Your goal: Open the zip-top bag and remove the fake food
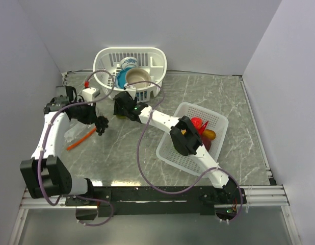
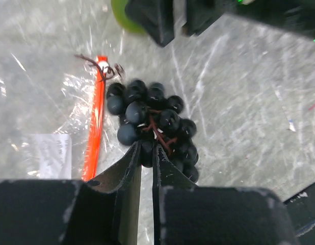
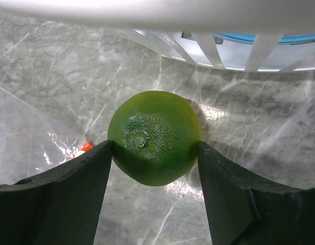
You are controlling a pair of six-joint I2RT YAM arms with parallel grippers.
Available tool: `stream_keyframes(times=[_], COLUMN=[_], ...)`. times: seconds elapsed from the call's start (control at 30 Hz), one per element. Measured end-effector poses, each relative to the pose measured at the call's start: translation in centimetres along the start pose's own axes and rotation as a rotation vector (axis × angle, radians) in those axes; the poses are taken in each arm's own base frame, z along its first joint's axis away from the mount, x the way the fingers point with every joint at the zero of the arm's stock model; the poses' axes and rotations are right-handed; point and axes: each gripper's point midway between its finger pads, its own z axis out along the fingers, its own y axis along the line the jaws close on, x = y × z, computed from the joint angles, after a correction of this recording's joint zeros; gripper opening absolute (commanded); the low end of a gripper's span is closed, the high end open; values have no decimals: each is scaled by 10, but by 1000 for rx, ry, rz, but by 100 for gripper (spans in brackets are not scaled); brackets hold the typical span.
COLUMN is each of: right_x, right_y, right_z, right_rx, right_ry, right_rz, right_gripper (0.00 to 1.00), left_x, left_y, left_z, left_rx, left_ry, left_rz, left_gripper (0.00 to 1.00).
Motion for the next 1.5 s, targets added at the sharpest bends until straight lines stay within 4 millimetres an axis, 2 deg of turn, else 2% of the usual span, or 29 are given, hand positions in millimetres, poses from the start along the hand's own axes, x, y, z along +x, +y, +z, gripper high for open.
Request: stream_keyframes(times=[0.03, 0.07, 0.17, 0.23, 0.37, 0.5, 0.6, 0.73, 0.77, 0.83, 0.9, 0.93, 0.97, 1.03, 1.1, 1.2, 1.27, 1.33, 1.37, 1.43, 1.5], right_x=[0, 0, 3, 6, 10, -2, -26, -78, -93, -114, -127, -130, -130, -124, -115, -88, -66, -43, -39, -51, -74], right_y=[0, 0, -6, -13, -29, -41, -44, -49, -53, -63, -81, -89, -100, -115, -122, -138, -156, -184, -197, -208, -214], right_z=[0, -1, -9, -18, -40, -71, -107, -174, -196, -228, -259, -269, -278, -282, -272, -249, -247, -259, -270, -292, -317], right_rx=[-2, -6, -12, -5, 23, 37, 29, 7, 1, 5, 16, 21, 26, 46, 76, 147, 172, 212, 230, 239, 236], right_ry=[-4, -8, -11, -3, 16, -3, -59, -193, -242, -312, -372, -389, -404, -400, -374, -313, -307, -313, -339, -423, -528], right_rz=[4, 7, 14, 8, -20, -38, -30, 8, 32, 64, 100, 112, 123, 120, 105, 94, 108, 130, 159, 241, 336], right_gripper=[37, 25, 10, 4, 2, 2, 2, 3, 3, 3, 8, 14, 15, 13, 12, 20, 20, 25, 27, 31, 35], left_x=[-5, -11, -19, -28, -60, -83, -90, -99, -102, -107, -110, -113, -115, -118, -121, -128, -136, -147, -151, -155, -152], left_y=[-2, -6, -14, -17, -24, -31, -40, -67, -77, -98, -126, -140, -151, -166, -165, -157, -157, -170, -181, -208, -239], left_z=[-5, -14, -28, -37, -63, -81, -82, -70, -66, -55, -43, -38, -34, -29, -29, -33, -37, -42, -42, -41, -37], left_rx=[-2, 0, 11, 16, 17, 24, 45, 132, 157, 215, 278, 311, 337, 377, 376, 344, 331, 345, 360, 408, 464], left_ry=[-15, -33, -46, -59, -125, -187, -197, -181, -175, -159, -132, -119, -112, -104, -111, -133, -150, -171, -178, -181, -163], left_rz=[9, 19, 23, 28, 50, 73, 80, 95, 106, 132, 167, 185, 199, 209, 196, 170, 180, 213, 239, 288, 332], left_gripper=[10, 10, 10, 11, 12, 13, 13, 13, 13, 12, 10, 6, 3, 1, 1, 2, 2, 2, 2, 1, 1])
